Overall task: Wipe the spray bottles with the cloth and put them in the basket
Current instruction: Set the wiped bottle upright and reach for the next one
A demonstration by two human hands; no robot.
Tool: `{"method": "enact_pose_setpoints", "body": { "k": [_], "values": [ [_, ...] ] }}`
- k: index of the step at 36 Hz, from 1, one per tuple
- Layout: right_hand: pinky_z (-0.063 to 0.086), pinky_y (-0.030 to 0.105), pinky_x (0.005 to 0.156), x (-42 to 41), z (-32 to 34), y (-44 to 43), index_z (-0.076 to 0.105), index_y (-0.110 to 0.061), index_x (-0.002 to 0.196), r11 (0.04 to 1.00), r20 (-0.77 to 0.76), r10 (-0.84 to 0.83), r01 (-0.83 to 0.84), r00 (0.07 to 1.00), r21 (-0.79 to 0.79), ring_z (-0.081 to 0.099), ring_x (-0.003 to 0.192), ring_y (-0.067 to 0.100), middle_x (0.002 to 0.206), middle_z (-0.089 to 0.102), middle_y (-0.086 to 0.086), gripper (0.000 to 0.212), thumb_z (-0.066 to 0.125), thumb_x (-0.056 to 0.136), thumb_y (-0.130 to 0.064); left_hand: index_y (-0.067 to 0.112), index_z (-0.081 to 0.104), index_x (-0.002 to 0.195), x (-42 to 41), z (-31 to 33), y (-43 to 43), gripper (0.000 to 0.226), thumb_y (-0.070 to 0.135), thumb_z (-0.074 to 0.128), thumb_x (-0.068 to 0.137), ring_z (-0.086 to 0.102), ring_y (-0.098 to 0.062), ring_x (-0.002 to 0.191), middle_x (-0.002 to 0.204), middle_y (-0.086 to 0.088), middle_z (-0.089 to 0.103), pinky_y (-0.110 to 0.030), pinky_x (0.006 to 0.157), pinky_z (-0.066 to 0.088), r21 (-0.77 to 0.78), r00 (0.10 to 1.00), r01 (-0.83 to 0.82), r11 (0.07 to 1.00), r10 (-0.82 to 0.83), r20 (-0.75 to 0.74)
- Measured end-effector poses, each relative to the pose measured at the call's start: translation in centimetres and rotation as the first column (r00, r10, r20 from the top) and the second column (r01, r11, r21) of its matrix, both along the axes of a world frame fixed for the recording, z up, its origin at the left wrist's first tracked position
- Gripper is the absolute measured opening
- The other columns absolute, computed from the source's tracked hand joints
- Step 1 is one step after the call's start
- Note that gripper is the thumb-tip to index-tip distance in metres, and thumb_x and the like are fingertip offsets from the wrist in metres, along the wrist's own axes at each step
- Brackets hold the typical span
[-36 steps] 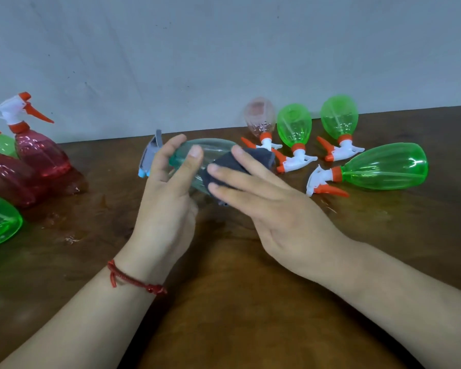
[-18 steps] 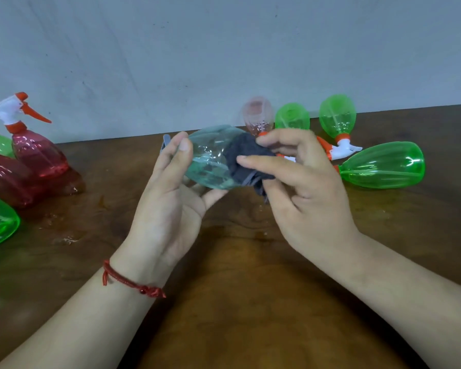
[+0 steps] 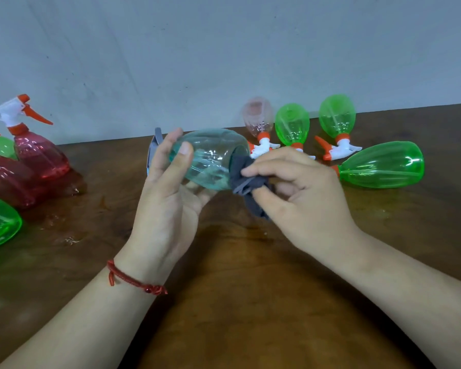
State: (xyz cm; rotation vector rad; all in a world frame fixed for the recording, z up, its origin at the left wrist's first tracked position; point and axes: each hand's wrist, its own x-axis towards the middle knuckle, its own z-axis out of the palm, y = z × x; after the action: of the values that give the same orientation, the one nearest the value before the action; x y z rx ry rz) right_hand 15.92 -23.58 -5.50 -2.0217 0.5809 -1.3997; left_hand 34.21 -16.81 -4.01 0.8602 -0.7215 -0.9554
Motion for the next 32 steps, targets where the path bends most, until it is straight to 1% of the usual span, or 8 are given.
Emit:
{"method": "enact_pose_setpoints", "body": {
  "k": [4,8,14,18,21,25,29,32],
  "values": [
    [0.063,0.038,0.085,0.2,0.3,0.7,0.080,-0.009,0.111,0.996,0.051,0.094,-0.094,0.994,0.004,0.071,0.106,0.022,0.114,0.069,0.003,0.030,0.072,0.091,0.011,0.026,0.049,0.155,0.2,0.0,-0.1,0.056,0.034,0.064,0.102,0.067,-0.033,0.131,0.139,-0.003,0.071,-0.052,0.102,0.058,0.024,0.997,0.012,1.000,-0.014,0.073],
    [0.056,0.026,0.089,-0.6,1.4,-1.0,0.078,-0.016,0.112,0.993,0.166,-0.013,-0.007,0.986,0.116,0.071,0.107,0.012,0.114,0.073,-0.001,0.029,0.071,0.094,0.006,0.026,0.055,0.150,-0.1,-0.1,0.0,0.053,0.025,0.067,0.099,0.073,-0.025,0.118,0.129,-0.004,0.073,-0.041,0.090,0.061,0.055,0.982,0.057,0.997,-0.066,0.175],
    [0.055,0.032,0.094,-0.7,1.0,-2.6,0.076,-0.022,0.107,0.884,0.284,-0.046,-0.094,0.958,0.458,0.071,0.102,0.012,0.108,0.078,-0.002,0.022,0.070,0.098,-0.003,0.046,0.056,0.145,-0.2,-1.0,0.6,0.054,0.022,0.074,0.100,0.064,-0.001,0.124,0.133,0.031,0.063,-0.024,0.104,0.049,0.101,0.709,-0.005,0.995,-0.068,0.702],
    [0.059,0.040,0.096,0.0,1.0,-2.3,0.070,-0.009,0.120,0.767,0.394,-0.083,-0.194,0.915,0.611,0.072,0.105,0.019,0.115,0.076,0.010,0.020,0.063,0.103,-0.004,0.050,0.049,0.145,-0.4,-1.0,0.9,0.061,0.022,0.076,0.098,0.071,-0.014,0.107,0.137,0.022,0.060,-0.022,0.087,0.057,0.069,0.596,-0.043,0.997,-0.030,0.803],
    [0.061,0.042,0.087,-0.1,1.5,-2.3,0.068,-0.010,0.121,0.694,0.410,-0.143,-0.204,0.901,0.690,0.073,0.099,0.018,0.111,0.075,0.009,0.019,0.059,0.105,-0.007,0.050,0.048,0.147,-0.4,-0.9,1.0,0.062,0.024,0.077,0.098,0.064,-0.002,0.116,0.143,0.023,0.056,-0.010,0.092,0.051,0.036,0.519,-0.071,0.997,0.006,0.855],
    [0.065,0.039,0.075,-0.3,1.7,-2.5,0.066,-0.011,0.128,0.603,0.416,-0.188,-0.230,0.890,0.764,0.077,0.097,0.020,0.120,0.076,0.012,0.023,0.057,0.107,-0.010,0.059,0.043,0.150,-0.4,-0.9,0.9,0.065,0.025,0.071,0.102,0.065,-0.014,0.124,0.143,0.013,0.060,-0.043,0.112,0.054,0.101,0.540,-0.022,0.995,-0.074,0.838],
    [0.064,0.036,0.071,-0.2,1.7,-2.4,0.066,-0.007,0.129,0.565,0.440,-0.179,-0.274,0.880,0.778,0.077,0.090,0.019,0.105,0.078,0.008,0.025,0.057,0.106,-0.008,0.056,0.038,0.152,-0.7,-1.1,0.7,0.068,0.027,0.074,0.101,0.071,-0.023,0.106,0.139,0.016,0.061,-0.057,0.092,0.061,0.110,0.524,-0.014,0.994,-0.086,0.847],
    [0.064,0.039,0.077,-0.3,1.8,-2.4,0.067,-0.009,0.128,0.574,0.442,-0.176,-0.273,0.880,0.772,0.076,0.093,0.019,0.107,0.078,0.008,0.024,0.057,0.106,-0.009,0.050,0.041,0.146,-0.9,-1.1,0.8,0.062,0.032,0.077,0.098,0.072,-0.030,0.100,0.135,0.020,0.061,-0.055,0.087,0.061,0.072,0.493,-0.025,0.997,-0.050,0.868]
  ]
}}
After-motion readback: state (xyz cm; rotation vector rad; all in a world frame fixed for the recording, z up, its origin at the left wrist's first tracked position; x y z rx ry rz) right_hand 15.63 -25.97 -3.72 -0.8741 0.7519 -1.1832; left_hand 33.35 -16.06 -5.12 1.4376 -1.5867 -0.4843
